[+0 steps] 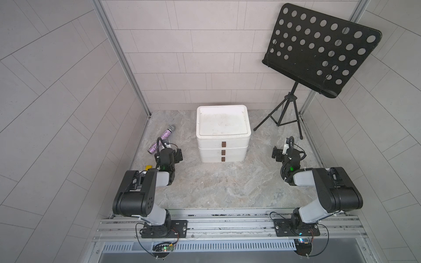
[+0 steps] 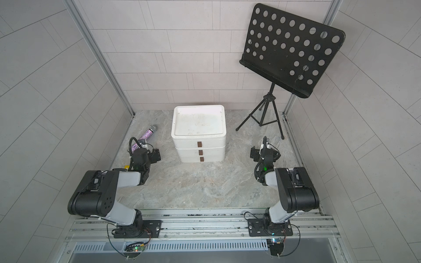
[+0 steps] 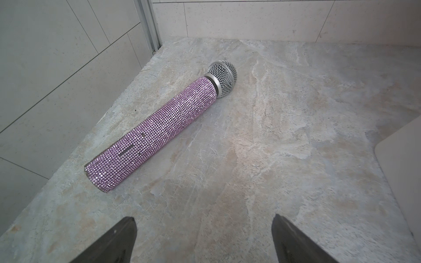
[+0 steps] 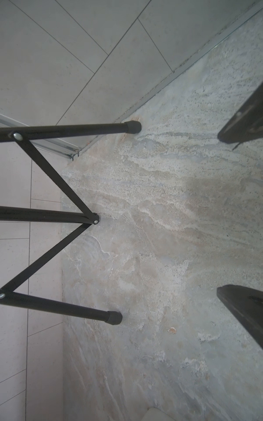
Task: Place the umbrella in the drawer by color
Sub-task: Reset both arms
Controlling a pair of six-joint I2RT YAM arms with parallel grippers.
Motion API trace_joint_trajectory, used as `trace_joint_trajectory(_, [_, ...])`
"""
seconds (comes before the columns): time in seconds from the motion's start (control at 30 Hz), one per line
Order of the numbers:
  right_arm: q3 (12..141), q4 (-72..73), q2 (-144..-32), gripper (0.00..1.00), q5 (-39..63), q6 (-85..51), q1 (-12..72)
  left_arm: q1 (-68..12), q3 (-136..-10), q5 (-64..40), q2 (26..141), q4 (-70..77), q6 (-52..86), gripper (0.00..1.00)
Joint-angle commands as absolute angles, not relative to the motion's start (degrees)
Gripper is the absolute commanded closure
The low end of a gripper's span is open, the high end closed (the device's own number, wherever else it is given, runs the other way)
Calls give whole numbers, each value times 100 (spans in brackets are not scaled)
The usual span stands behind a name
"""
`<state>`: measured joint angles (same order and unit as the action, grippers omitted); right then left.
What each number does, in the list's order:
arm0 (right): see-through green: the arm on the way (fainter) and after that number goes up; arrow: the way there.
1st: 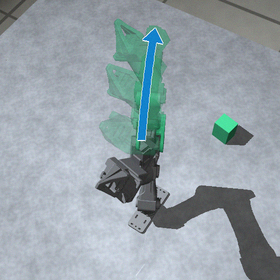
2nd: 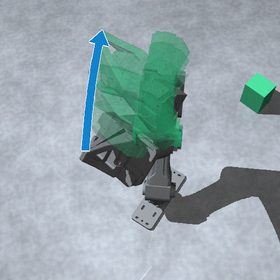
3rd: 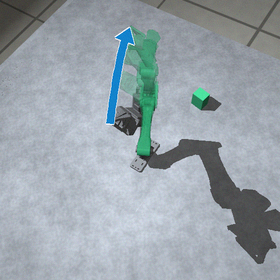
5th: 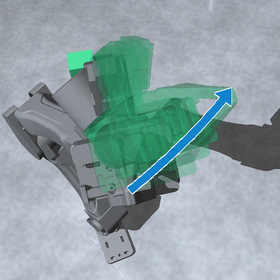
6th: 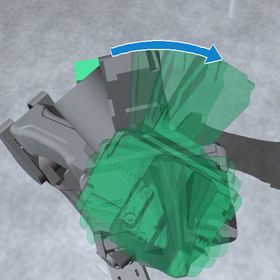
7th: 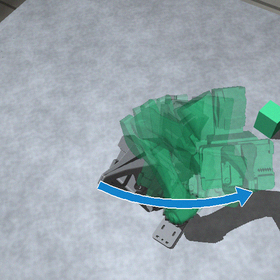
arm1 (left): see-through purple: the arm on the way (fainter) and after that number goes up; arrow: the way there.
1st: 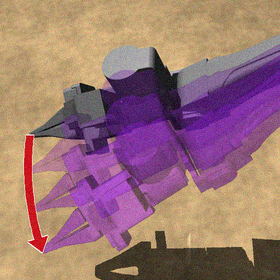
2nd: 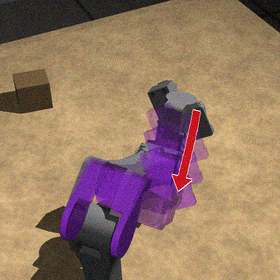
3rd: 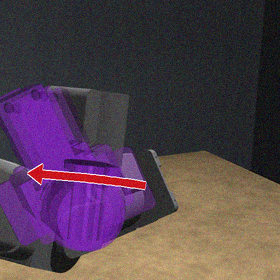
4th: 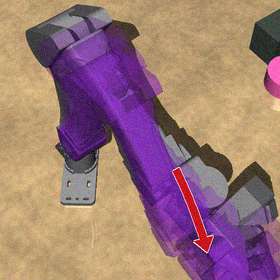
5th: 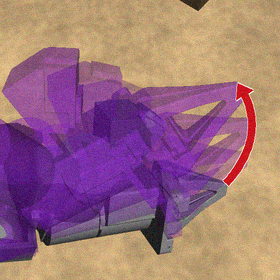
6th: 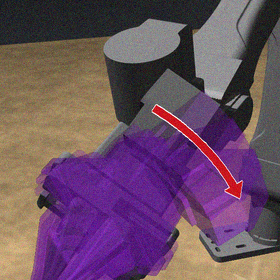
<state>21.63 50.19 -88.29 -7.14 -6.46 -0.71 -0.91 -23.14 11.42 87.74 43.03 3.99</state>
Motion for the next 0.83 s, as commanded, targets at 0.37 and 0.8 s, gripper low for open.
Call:
trace_joint_trajectory(0.37, [2164,4966,-8780,0,-791,-646,-62,-132,-2417,1270,8719,4385,378,0])
trace_joint_trajectory(0.8, [2161,4966,-8778,0,-791,-642,-62,-247,-2505,1386,8747,4263,281,0])
